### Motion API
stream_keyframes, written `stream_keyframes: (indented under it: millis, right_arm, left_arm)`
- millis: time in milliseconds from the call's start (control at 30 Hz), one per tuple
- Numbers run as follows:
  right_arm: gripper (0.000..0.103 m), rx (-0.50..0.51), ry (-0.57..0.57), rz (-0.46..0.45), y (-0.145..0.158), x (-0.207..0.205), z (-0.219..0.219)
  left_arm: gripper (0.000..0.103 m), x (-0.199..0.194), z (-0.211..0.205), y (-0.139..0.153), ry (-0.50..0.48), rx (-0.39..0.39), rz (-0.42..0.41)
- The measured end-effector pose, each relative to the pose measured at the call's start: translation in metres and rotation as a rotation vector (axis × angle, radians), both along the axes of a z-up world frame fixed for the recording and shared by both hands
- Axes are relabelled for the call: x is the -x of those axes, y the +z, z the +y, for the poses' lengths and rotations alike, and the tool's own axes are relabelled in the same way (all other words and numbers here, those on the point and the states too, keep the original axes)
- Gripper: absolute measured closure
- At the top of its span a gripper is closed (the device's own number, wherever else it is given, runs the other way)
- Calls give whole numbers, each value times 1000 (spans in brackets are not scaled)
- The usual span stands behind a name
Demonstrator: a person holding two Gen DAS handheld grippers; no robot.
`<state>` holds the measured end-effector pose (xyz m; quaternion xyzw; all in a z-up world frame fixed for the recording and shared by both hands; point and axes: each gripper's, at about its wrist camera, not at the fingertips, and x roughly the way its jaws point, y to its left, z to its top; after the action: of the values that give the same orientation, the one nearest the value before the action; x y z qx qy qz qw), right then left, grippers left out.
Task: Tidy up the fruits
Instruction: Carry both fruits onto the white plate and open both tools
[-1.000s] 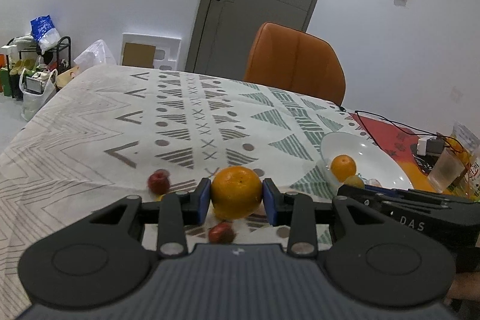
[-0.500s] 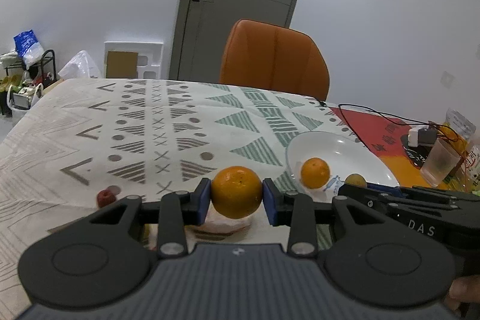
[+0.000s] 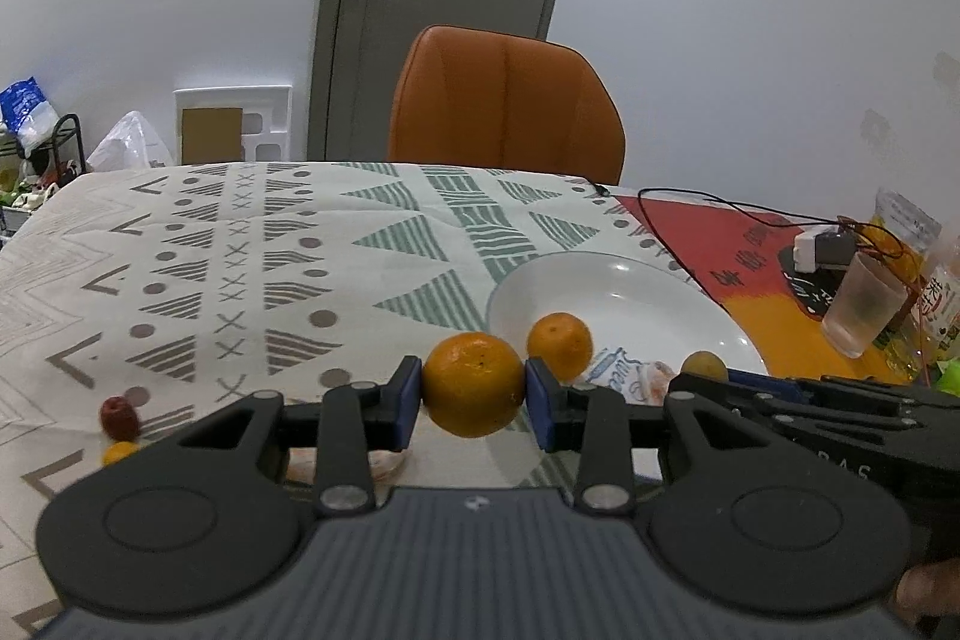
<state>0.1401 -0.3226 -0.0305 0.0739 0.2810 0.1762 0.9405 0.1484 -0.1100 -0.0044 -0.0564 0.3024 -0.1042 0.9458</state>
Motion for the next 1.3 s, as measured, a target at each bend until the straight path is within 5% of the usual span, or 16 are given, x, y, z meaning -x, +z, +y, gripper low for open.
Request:
stream_keyframes:
  millis: [600, 1300]
  right_arm:
    - [80, -42, -13, 24, -22, -38, -54]
    - [75, -90, -14, 69, -34, -67, -76]
  left_arm:
    - [68, -40, -63, -11, -25, -85, 51]
    - [67, -85, -114, -14, -103, -90, 100]
